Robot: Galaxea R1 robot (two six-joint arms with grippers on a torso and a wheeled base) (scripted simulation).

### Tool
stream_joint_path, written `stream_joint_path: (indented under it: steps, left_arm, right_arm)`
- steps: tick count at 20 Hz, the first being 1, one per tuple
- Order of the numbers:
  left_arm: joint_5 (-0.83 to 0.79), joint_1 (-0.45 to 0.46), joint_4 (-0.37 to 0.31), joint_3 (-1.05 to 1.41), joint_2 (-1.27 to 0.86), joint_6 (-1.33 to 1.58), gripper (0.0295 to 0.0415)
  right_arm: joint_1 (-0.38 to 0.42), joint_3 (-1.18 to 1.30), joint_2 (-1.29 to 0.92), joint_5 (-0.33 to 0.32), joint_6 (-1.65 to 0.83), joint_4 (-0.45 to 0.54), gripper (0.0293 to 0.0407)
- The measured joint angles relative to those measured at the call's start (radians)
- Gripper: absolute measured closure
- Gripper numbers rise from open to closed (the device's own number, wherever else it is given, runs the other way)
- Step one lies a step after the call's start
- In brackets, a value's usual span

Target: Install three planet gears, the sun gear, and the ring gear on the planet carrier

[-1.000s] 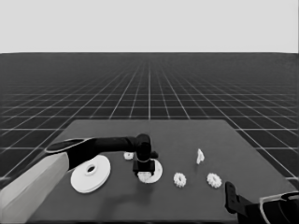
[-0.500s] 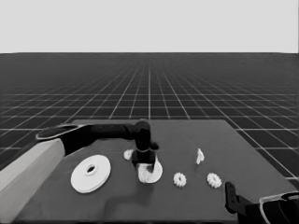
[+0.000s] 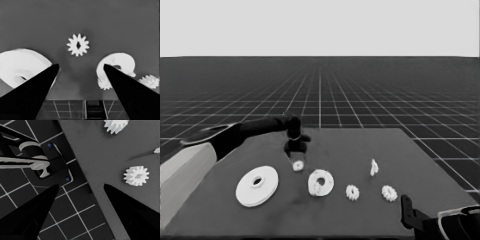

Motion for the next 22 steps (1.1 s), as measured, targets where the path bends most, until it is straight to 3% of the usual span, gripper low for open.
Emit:
stream_joint_path:
  steps: [6,7,9,16,18,19,22]
  left_arm:
    - [-0.007,0.000,-0.010,-0.107,0.026,0.085,0.0326]
    - [-0.051,0.063,0.047,-0.157,0.045,0.111,0.0326]
    - [-0.101,0.140,0.092,-0.237,0.076,0.151,0.0326]
    - [-0.128,0.168,0.108,-0.295,0.100,0.180,0.0325]
    - [-0.130,0.168,0.109,-0.297,0.099,0.181,0.0393]
    - [-0.130,0.168,0.110,-0.298,0.099,0.181,0.0399]
    - [-0.130,0.168,0.110,-0.298,0.099,0.181,0.0398]
  right_arm:
    - [0.000,0.000,0.000,0.000,0.000,0.000,0.0315]
    - [0.000,0.000,0.000,0.000,0.000,0.000,0.0315]
    - [0.000,0.000,0.000,0.000,0.000,0.000,0.0315]
    - [0.000,0.000,0.000,0.000,0.000,0.000,0.0315]
    - [0.000,0.000,0.000,0.000,0.000,0.000,0.0315]
    - [0.000,0.000,0.000,0.000,0.000,0.000,0.0315]
    - [0.000,0.000,0.000,0.000,0.000,0.000,0.0315]
